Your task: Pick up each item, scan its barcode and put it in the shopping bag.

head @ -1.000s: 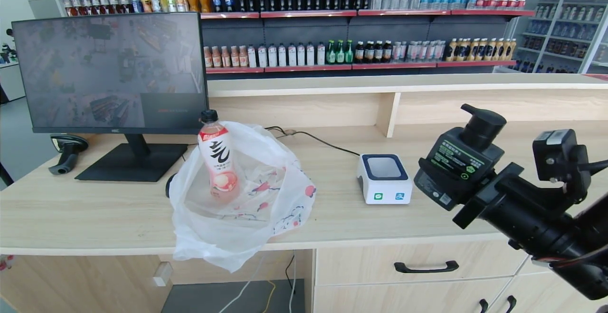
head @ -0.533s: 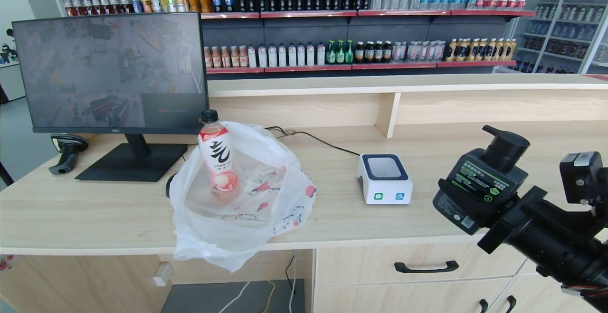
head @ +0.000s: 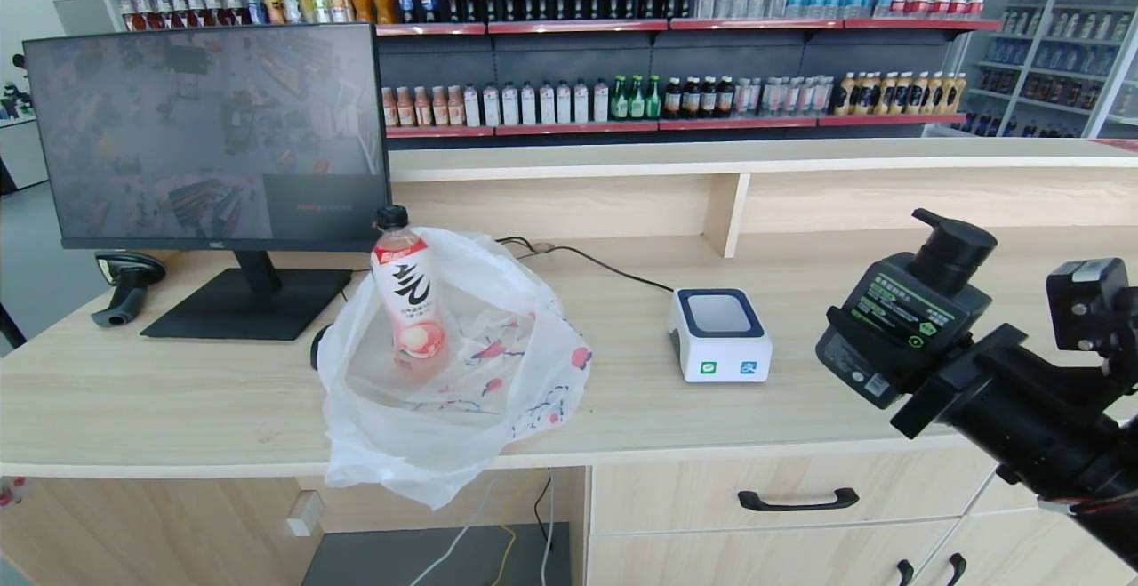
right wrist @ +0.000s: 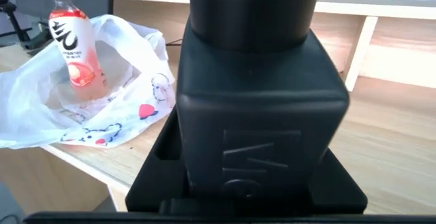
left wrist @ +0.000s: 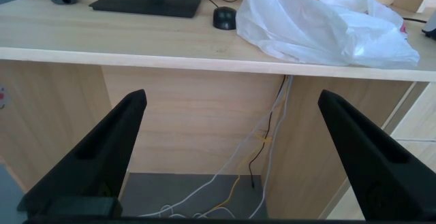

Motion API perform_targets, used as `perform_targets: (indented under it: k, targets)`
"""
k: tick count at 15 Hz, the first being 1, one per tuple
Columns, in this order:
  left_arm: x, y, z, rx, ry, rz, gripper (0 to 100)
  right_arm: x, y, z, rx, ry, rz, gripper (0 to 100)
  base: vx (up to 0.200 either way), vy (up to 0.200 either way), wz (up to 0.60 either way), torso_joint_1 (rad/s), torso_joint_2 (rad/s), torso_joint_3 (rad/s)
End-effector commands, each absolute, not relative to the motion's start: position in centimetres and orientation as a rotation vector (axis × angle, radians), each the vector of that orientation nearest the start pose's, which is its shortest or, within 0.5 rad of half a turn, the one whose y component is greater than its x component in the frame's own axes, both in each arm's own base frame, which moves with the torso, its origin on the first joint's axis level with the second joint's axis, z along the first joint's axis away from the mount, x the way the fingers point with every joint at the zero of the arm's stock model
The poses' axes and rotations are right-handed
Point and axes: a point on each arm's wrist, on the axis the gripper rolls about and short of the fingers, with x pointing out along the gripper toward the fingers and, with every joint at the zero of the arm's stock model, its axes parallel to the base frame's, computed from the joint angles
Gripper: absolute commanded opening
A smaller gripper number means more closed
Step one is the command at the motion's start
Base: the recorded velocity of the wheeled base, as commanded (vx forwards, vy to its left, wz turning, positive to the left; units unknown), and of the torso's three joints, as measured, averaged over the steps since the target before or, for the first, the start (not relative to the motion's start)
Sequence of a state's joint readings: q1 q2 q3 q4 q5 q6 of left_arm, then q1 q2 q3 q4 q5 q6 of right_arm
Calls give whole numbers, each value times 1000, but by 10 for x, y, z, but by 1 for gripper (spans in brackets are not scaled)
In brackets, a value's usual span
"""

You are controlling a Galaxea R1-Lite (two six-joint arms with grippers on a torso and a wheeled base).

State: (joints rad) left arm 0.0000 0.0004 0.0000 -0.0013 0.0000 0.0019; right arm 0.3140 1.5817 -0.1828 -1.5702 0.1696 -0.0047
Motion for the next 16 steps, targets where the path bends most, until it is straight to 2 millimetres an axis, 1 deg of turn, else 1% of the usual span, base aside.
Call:
perform_targets:
  k: [1, 2, 3, 4, 5, 6, 8, 10, 13, 15, 16]
  targets:
    - [-23, 0, 76, 2, -2, 0, 100, 210, 58, 147, -12, -126, 420, 0, 0, 0, 0, 0, 0, 0]
    - [-23, 0, 76, 3, -2, 0, 100, 212, 57, 140, -9, -87, 415, 0, 0, 0, 0, 0, 0, 0]
    - [-23, 0, 76, 3, -2, 0, 100, 212, 57, 140, -9, -87, 415, 0, 0, 0, 0, 0, 0, 0]
    - [-23, 0, 76, 3, -2, 0, 100, 218, 48, 132, -10, -53, 371, 0, 0, 0, 0, 0, 0, 0]
    - [-23, 0, 76, 3, -2, 0, 100, 222, 45, 131, -15, -51, 354, 0, 0, 0, 0, 0, 0, 0]
    - [-23, 0, 76, 3, -2, 0, 100, 221, 44, 131, -16, -51, 351, 0, 0, 0, 0, 0, 0, 0]
    - [-23, 0, 76, 2, -2, 0, 100, 232, 50, 151, -57, -159, 363, 0, 0, 0, 0, 0, 0, 0]
    - [-23, 0, 76, 3, -2, 0, 100, 232, 50, 154, -58, -172, 361, 0, 0, 0, 0, 0, 0, 0]
    - [-23, 0, 76, 5, -2, -2, 100, 236, 47, 152, -58, -163, 323, 0, 0, 0, 0, 0, 0, 0]
    - [-23, 0, 76, 5, -2, -2, 100, 241, 48, 158, -57, -195, 320, 0, 0, 0, 0, 0, 0, 0]
    - [-23, 0, 76, 6, -2, -3, 100, 240, 49, 158, -56, -195, 325, 0, 0, 0, 0, 0, 0, 0]
